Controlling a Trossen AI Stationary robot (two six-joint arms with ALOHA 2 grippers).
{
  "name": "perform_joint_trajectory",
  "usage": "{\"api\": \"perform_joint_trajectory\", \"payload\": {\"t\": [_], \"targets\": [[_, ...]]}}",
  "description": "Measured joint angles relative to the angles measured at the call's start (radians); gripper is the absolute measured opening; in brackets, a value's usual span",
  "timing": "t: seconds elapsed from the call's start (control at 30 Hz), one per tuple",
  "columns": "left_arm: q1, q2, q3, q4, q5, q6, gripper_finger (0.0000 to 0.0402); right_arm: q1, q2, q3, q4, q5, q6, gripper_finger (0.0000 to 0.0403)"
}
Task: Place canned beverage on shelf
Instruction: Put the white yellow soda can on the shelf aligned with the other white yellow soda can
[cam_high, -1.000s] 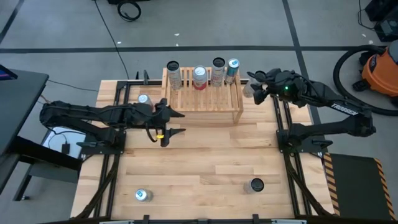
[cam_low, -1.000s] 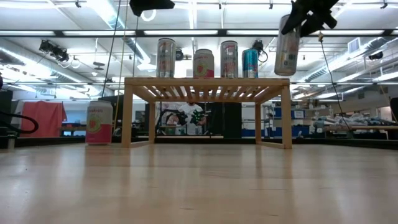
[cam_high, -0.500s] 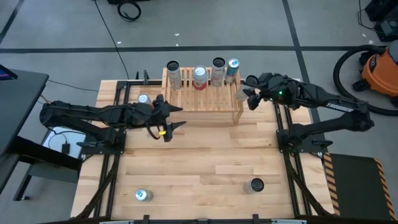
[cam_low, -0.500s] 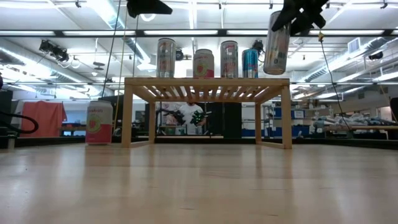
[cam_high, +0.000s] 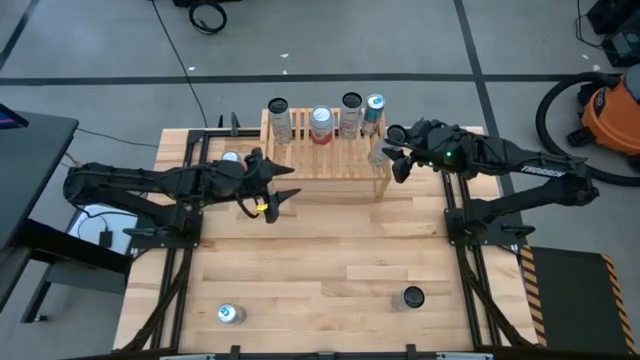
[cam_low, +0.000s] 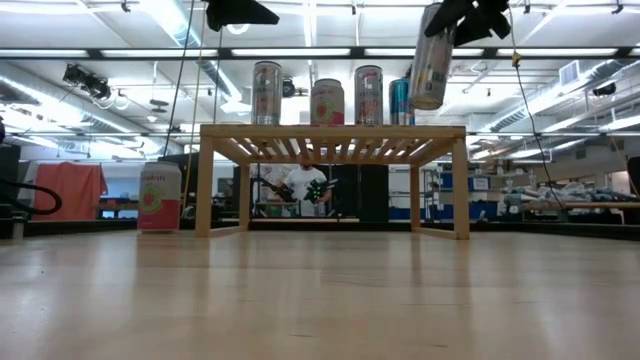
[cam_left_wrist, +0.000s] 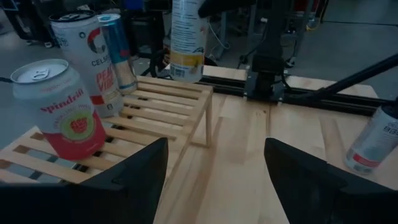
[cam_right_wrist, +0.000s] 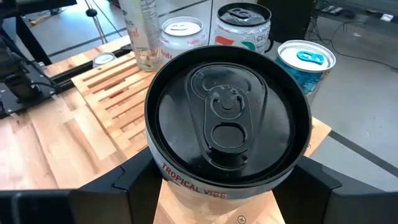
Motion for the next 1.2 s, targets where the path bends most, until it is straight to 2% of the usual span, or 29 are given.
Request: {"api": "perform_joint_trajectory", "payload": {"t": [0.5,0.8,1.0,1.2], "targets": [[0.043,0.000,0.000,0.083,0.003,0.007,0.0275,0.031,0.049,0.000,0.072,-0.007,-0.013,0.0257],[0.154,0.042,0.000,0.109,0.083,0.005,0.0275,0.089,0.116,0.002,0.191,-0.013,-0.031,0.0257],[0.196,0.111,0.000,0.189,0.249,0.021,0.0275,0.097,0.153,0.002,0.244,-0.039,-0.036,0.0257],[0.194,0.170,0.000,0.217,0.261,0.125,0.0275,0.104,0.178,0.002,0.262,-0.066,-0.037,0.0257]]}}
